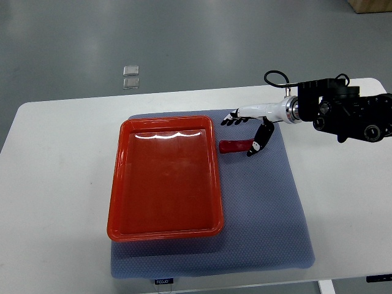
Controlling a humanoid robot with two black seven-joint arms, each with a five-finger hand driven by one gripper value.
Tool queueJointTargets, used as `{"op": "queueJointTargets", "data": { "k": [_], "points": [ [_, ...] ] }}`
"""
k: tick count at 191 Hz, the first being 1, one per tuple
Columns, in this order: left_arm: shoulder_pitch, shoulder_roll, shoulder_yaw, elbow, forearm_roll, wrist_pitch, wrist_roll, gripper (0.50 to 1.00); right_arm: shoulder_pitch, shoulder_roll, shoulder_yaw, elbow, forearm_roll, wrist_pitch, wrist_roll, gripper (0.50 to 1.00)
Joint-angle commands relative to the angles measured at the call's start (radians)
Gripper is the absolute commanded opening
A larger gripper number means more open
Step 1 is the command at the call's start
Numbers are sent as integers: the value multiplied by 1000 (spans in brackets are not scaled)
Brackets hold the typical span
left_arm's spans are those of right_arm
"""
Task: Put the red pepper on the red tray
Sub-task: 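Lower the right hand over the red pepper and close fingers around it, then lift the red pepper with the right hand and carry it over the tray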
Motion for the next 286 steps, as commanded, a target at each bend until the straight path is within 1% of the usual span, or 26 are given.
{"op": "queueJointTargets", "data": {
  "k": [1,43,80,106,141,158,163,171,176,177,178,179,180,181,182,183,184,189,190,193,198,209,215,242,260,286],
  "points": [
    [0,0,0,-1,0,0,0,1000,-6,31,-17,-26,0,-23,-2,885],
    [0,0,-3,0,-2,0,0,1000,-52,63,-17,-63,-1,-58,-31,830],
    [0,0,-3,0,0,0,0,1000,-69,76,-19,-78,-1,-69,-48,819],
    [0,0,-3,-1,0,0,0,1000,-72,91,-17,-102,2,-69,-73,809],
    [0,0,-5,3,-2,0,0,1000,-78,94,-19,-110,0,-67,-84,793],
    [0,0,-5,5,-2,0,0,1000,-80,94,-19,-110,-1,-66,-85,752],
    [0,0,-5,5,-2,0,0,1000,-80,94,-20,-112,-1,-67,-85,729],
    [0,0,-5,5,-2,0,0,1000,-80,94,-20,-110,-1,-69,-84,711],
    [0,0,-5,5,-2,0,0,1000,-80,94,-20,-110,-1,-67,-85,676],
    [0,0,-5,5,-2,0,0,1000,-80,94,-20,-110,-1,-67,-85,676],
    [0,0,-5,5,-2,0,0,1000,-80,94,-20,-110,-1,-67,-85,662],
    [0,0,-5,5,-2,0,0,1000,-80,94,-20,-110,-1,-67,-85,662],
    [2,0,-5,3,-2,0,0,1000,-80,94,-20,-110,-3,-67,-85,644],
    [2,0,-5,3,-2,0,0,1000,-80,94,-20,-110,-3,-67,-85,643],
    [0,0,-5,3,-2,0,0,1000,-80,94,-20,-112,-3,-67,-85,629],
    [0,0,-5,3,-2,0,0,1000,-80,94,-20,-112,-3,-67,-85,629],
    [0,0,-5,3,-2,0,0,1000,-80,94,-22,-112,-3,-67,-85,613],
    [0,0,-5,3,-2,0,0,1000,-80,94,-25,-110,-3,-67,-85,588],
    [0,0,-5,3,-2,0,0,1000,-80,94,-28,-110,-3,-69,-84,576],
    [2,0,-5,3,-2,0,0,1000,-80,94,-29,-110,-4,-69,-85,568],
    [0,0,-5,3,0,0,0,1000,-78,92,-36,-110,-4,-69,-84,539],
    [0,0,-5,3,-2,0,0,1000,-78,92,-39,-110,-4,-69,-84,509],
    [2,0,-5,5,-2,0,0,1000,-78,91,-39,-110,-7,-69,-84,500],
    [2,0,-5,9,0,0,0,1000,-71,74,-39,-109,-16,-66,-84,500],
    [2,0,-5,11,-2,0,0,1000,-58,37,-31,-102,-15,-57,-84,500],
    [2,0,-5,9,-2,0,0,1000,27,-18,-23,-67,-9,-31,-84,500]
  ]
}}
